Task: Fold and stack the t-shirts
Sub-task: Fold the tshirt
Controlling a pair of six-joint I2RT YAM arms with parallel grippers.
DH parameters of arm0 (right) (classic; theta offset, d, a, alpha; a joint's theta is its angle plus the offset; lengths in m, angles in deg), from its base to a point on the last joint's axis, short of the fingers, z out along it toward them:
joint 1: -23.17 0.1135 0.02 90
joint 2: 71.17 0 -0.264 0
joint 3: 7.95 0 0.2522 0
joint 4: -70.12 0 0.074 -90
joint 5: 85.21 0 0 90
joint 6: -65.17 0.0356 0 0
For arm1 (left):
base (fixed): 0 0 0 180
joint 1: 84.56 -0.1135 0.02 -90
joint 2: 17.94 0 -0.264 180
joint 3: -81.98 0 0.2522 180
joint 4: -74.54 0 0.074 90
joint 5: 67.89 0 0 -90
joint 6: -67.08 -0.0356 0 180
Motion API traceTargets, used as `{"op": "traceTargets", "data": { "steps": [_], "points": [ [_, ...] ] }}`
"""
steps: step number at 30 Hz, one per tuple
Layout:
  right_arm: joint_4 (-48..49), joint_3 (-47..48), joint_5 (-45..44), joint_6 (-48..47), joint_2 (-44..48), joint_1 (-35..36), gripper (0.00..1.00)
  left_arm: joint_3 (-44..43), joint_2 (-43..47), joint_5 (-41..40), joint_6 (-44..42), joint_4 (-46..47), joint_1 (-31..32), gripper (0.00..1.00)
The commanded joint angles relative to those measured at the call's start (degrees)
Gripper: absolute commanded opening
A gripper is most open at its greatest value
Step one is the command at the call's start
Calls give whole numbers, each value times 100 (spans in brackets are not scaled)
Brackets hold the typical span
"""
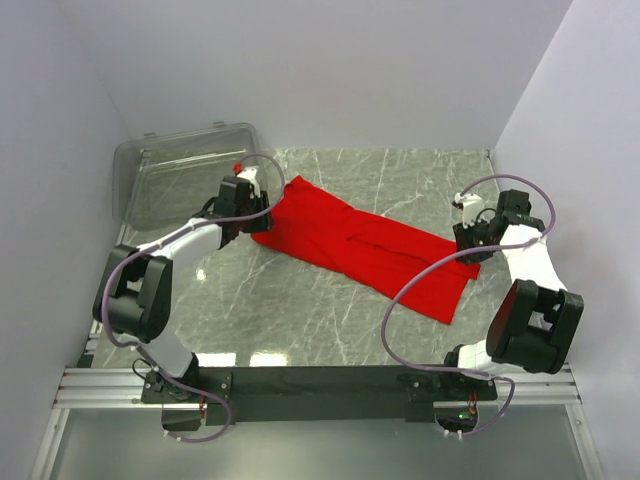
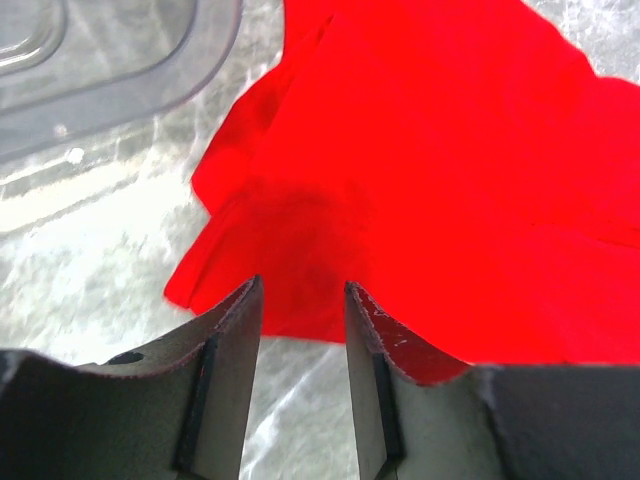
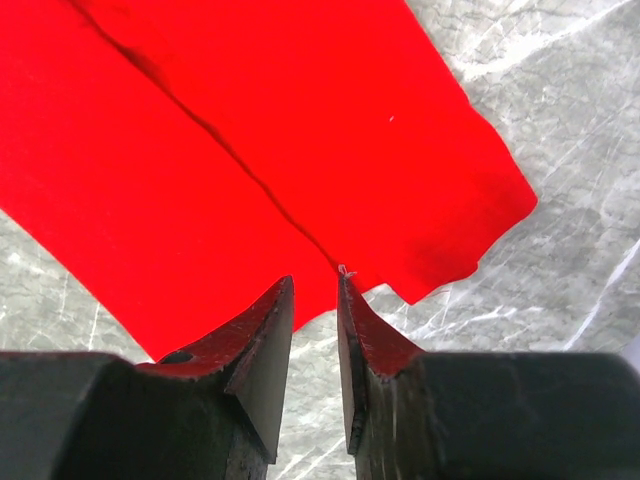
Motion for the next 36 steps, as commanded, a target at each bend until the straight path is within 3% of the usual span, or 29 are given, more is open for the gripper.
{"op": "traceTargets", "data": {
  "steps": [1, 13, 20, 36],
  "points": [
    [-37, 304, -91, -60, -44, 15, 32, 289, 421, -197, 21, 137, 24, 44],
    [-450, 427, 391, -499, 246, -195, 33, -87, 466, -91, -848, 147, 24, 49],
    [-555, 357, 568, -658, 106, -248, 33, -544, -96, -381, -1288, -47, 24, 50],
    [-424, 120, 629, -579, 228, -266, 34, -1784, -1460, -109, -1394, -619, 24, 50]
  ]
}}
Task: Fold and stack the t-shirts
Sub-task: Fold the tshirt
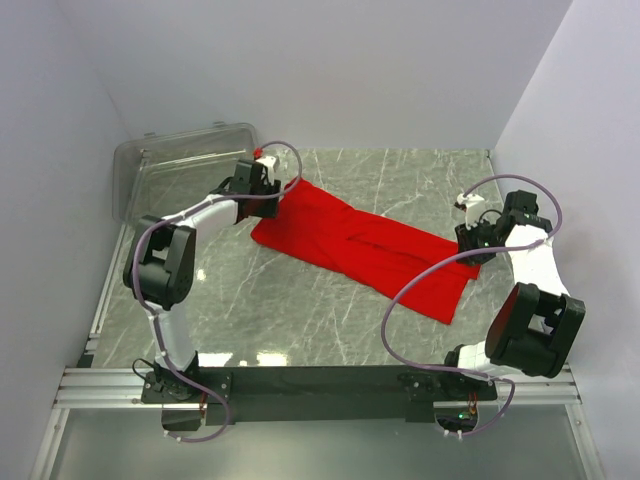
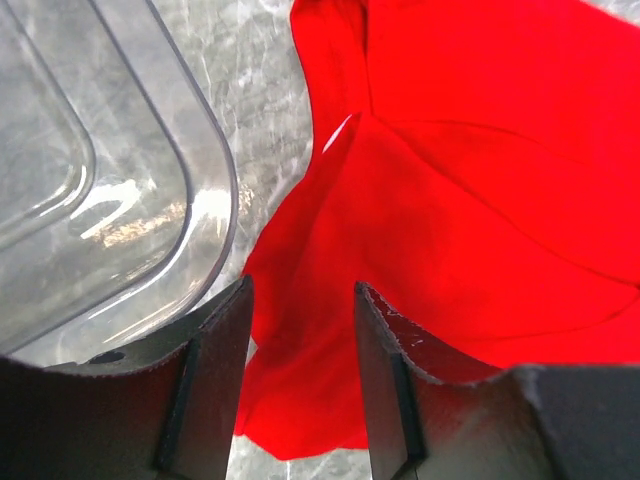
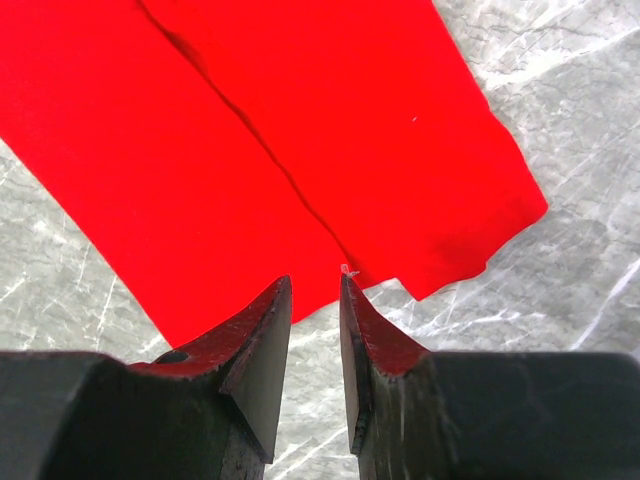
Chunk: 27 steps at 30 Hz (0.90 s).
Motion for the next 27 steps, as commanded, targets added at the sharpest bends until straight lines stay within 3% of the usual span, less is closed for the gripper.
{"op": "traceTargets", "data": {
  "steps": [1, 8, 12, 14, 20, 27],
  "points": [
    [35, -40, 174, -23, 150, -43, 34, -256, -94, 134, -129, -98, 24, 50],
    [18, -22, 271, 20, 202, -43, 34, -537, -436, 125, -190, -300, 24, 43],
    [35, -57, 298, 38, 220, -43, 34, -660, -419, 257, -173, -283, 33, 24],
    [53, -75, 315, 55, 237, -34, 34, -704, -410, 274, -164, -291, 24, 22],
    [88, -137, 341, 100, 246, -43, 34, -836, -428, 336, -155, -371, 33, 1],
    [123, -207, 324, 108, 273, -43, 34, -941, -322, 283, -199, -212, 33, 1]
  ]
}}
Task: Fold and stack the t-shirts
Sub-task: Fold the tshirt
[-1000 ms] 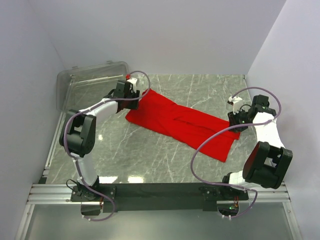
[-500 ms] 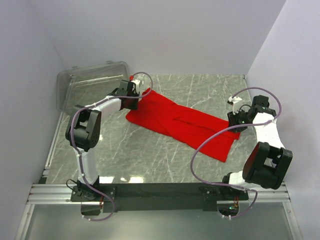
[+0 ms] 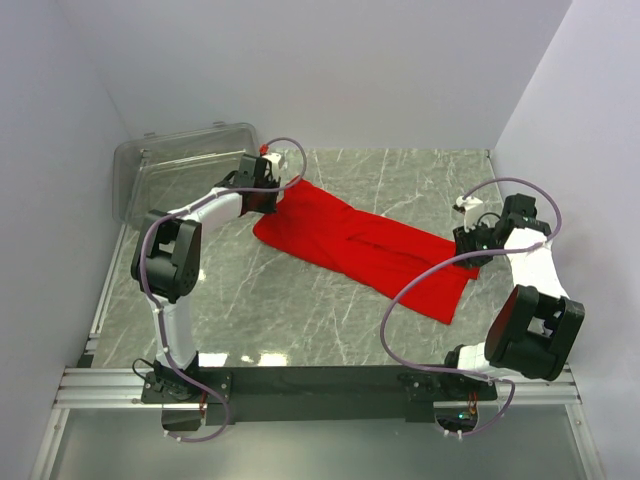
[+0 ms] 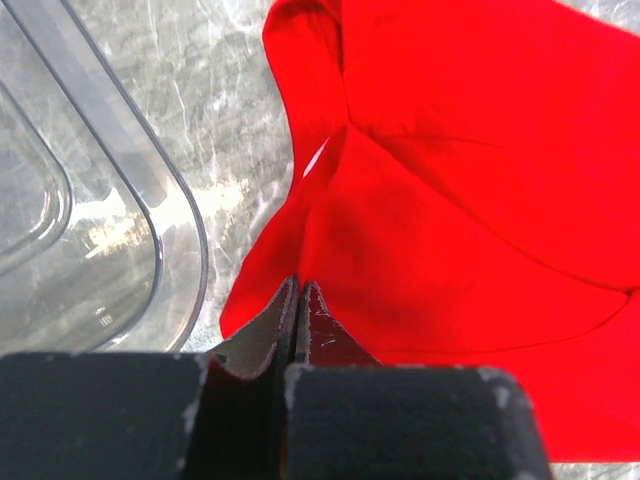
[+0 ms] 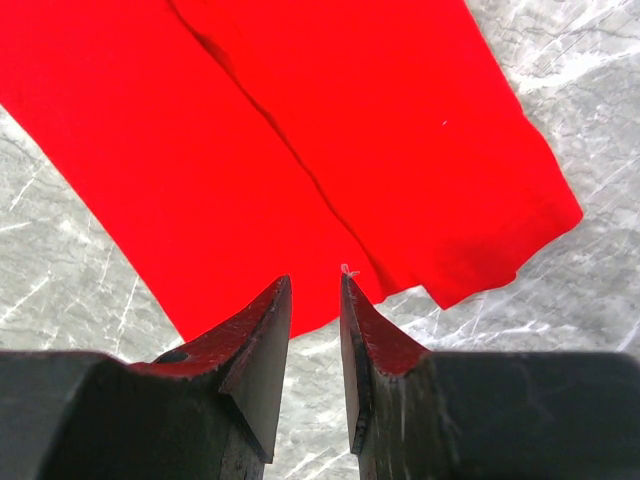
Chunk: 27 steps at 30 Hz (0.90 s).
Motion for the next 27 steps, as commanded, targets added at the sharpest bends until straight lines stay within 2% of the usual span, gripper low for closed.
{"op": "traceTargets", "data": {
  "steps": [1, 10, 22, 27],
  "points": [
    [112, -41, 77, 60, 183, -30, 34, -371, 104, 71, -68, 194, 22, 1],
    [200, -190, 15, 87, 279, -38, 34, -1048, -388, 36, 55, 317, 22, 1],
    [341, -427, -248, 113, 341, -30, 34, -1970, -1530, -254, 196, -131, 22, 4],
    [341, -471, -240, 122, 446, -39, 34, -2340, -1777, -632, 293, -403, 22, 4]
  ]
}}
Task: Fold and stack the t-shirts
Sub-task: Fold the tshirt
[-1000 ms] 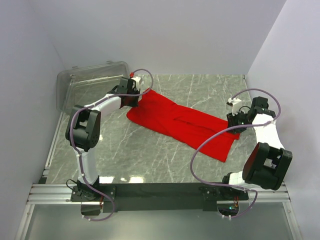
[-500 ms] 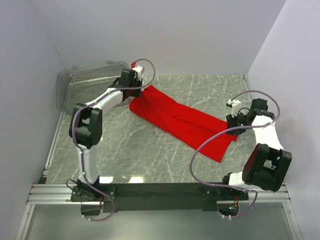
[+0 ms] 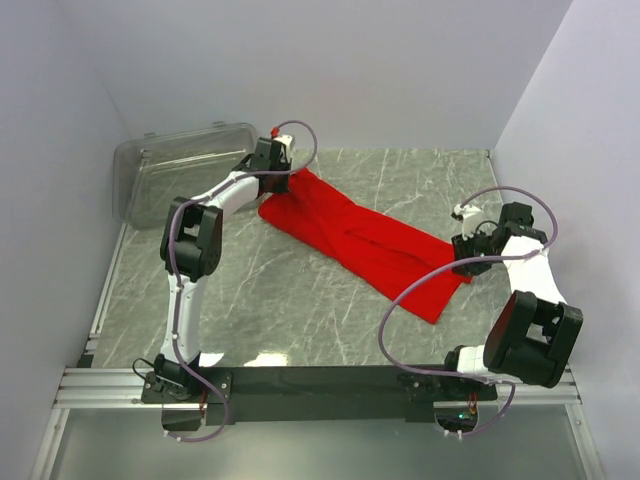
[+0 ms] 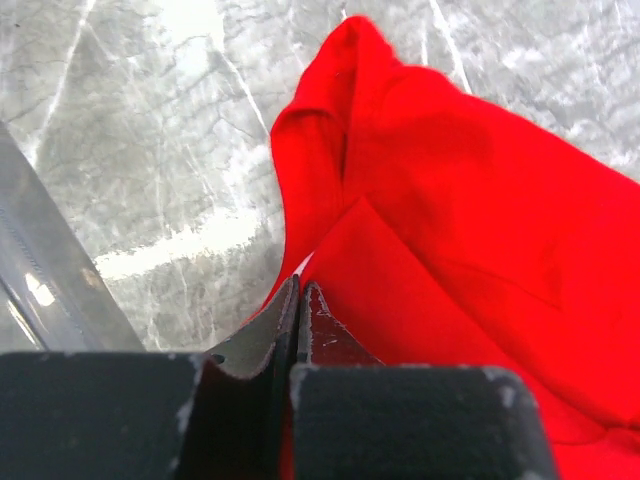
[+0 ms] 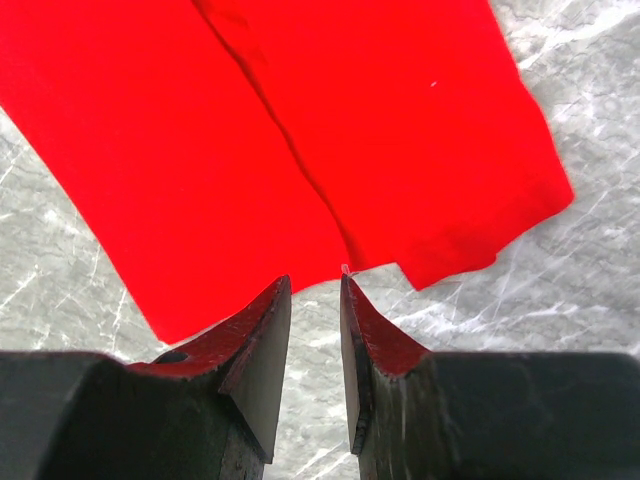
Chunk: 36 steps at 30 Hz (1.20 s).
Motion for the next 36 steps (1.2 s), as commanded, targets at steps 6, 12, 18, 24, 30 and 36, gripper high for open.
{"op": "traceTargets", "data": {
  "steps": [6, 12, 18, 24, 30, 36],
  "points": [
    [133, -67, 1, -36, 390, -39, 34, 227, 414, -273, 111, 126, -30, 22],
    [221, 99, 54, 174, 417, -39, 35, 623, 1100, -220, 182, 355, -39, 48],
    [239, 512, -69, 333, -57, -30, 38, 694, 1724, -229, 287, 444, -30, 56],
    [159, 943, -289, 316, -664, -30, 42, 1369, 2506, -159, 629, 723, -117, 69],
    [203, 1426, -762, 193, -1515, -30, 46, 2757, 3375, 948, 1930, 1347, -821, 74],
    [81, 2349, -966, 123, -2438, 5, 49, 3839, 4089, 1185, 2071, 1428, -821, 73]
  ]
}}
